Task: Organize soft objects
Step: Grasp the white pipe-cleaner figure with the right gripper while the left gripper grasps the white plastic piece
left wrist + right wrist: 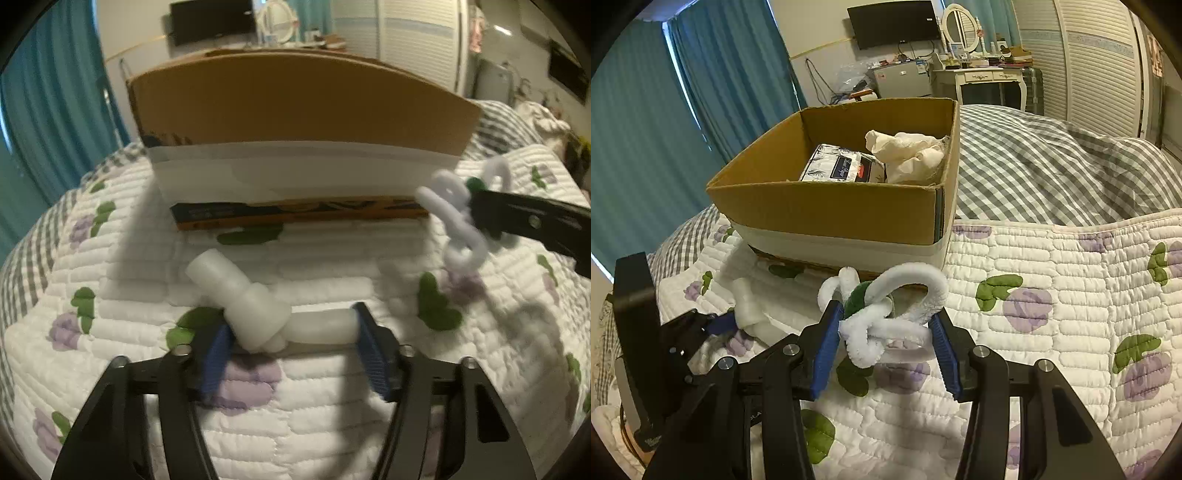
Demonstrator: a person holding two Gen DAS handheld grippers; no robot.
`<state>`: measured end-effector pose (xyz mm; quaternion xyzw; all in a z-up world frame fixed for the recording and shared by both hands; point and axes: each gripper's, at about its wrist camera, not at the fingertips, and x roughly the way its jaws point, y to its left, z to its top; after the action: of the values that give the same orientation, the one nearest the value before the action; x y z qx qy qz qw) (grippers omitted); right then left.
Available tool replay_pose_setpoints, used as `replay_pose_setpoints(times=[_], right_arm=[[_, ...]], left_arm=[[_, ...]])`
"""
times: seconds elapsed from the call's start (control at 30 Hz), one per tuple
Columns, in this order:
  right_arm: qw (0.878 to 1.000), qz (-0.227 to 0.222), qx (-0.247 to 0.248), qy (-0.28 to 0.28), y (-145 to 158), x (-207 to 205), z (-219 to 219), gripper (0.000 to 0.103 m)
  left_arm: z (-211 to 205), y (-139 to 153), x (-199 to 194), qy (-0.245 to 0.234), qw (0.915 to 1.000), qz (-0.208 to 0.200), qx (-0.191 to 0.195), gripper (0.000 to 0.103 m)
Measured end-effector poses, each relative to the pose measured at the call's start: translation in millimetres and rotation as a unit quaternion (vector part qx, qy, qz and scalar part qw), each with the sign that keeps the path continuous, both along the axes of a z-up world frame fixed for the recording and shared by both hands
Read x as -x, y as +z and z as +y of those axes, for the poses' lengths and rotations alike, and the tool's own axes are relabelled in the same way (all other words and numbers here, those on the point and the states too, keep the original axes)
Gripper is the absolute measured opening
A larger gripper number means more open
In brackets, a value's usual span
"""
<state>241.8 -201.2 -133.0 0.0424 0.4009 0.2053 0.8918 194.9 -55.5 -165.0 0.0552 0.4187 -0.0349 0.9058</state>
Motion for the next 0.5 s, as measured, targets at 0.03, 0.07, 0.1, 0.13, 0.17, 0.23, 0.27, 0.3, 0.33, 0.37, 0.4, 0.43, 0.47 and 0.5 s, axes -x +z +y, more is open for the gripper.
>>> replay_pose_setpoints(times=[0.03, 0.07, 0.1, 0.13, 0.17, 0.23, 0.27, 0.3, 0.33, 0.37, 0.4, 0.43, 0.47, 0.5], right_arm=[[1.000, 0.000, -0.001, 0.001, 0, 1, 0, 0.048], [1.000, -0.001, -0.002, 0.002, 1, 1, 1, 0.048], [1.000, -0.002, -0.002, 0.002, 1, 2, 0, 0.048], [1.000, -0.003, -0.002, 0.001, 2, 4, 0, 0.048], [1.000, -0.003, -0.003, 0.001, 2, 5, 0, 0.048], [1.000, -0.005, -0.005, -0.001, 3, 8, -2, 0.048], [1.000, -0.006, -0.005, -0.002, 4, 10, -3, 0.048], [1.000, -0.007, -0.006, -0.003, 5, 12, -3, 0.048], [1.000, -0.009, -0.006, -0.004, 6, 15, -4, 0.048], [1.000, -0.011, -0.007, -0.005, 8, 17, -4, 0.048], [1.000, -0.013, -0.009, -0.005, 10, 19, -5, 0.048], [1.000, -0.016, -0.011, -0.006, 12, 23, -5, 0.048], [1.000, -0.018, -0.012, -0.006, 13, 25, -5, 0.048], [1.000, -0.021, -0.011, -0.006, 16, 29, -5, 0.048]], left_arm=[[-1, 1, 2, -0.004, 1.0000, -0.002, -0.002, 0.056], [-1, 1, 4, -0.008, 1.0000, -0.004, -0.003, 0.055], [-1, 3, 6, -0.009, 0.9999, -0.007, -0.002, 0.054], [0, 4, 7, -0.011, 0.9999, -0.009, 0.001, 0.054], [1, 6, 9, -0.011, 0.9999, -0.010, 0.003, 0.051], [4, 9, 15, -0.010, 0.9998, -0.016, 0.006, 0.039], [5, 14, 15, -0.008, 0.9998, -0.020, 0.005, 0.029], [6, 17, 18, -0.006, 0.9997, -0.022, 0.003, 0.028], [5, 21, 20, -0.008, 0.9998, -0.020, 0.005, 0.028], [5, 23, 22, -0.010, 0.9997, -0.018, 0.008, 0.026], [5, 23, 24, -0.011, 0.9998, -0.017, 0.008, 0.024], [6, 23, 26, -0.011, 0.9998, -0.014, 0.006, 0.023], [6, 22, 28, -0.010, 0.9998, -0.013, 0.006, 0.023], [10, 22, 32, -0.009, 0.9999, -0.012, 0.009, 0.022]])
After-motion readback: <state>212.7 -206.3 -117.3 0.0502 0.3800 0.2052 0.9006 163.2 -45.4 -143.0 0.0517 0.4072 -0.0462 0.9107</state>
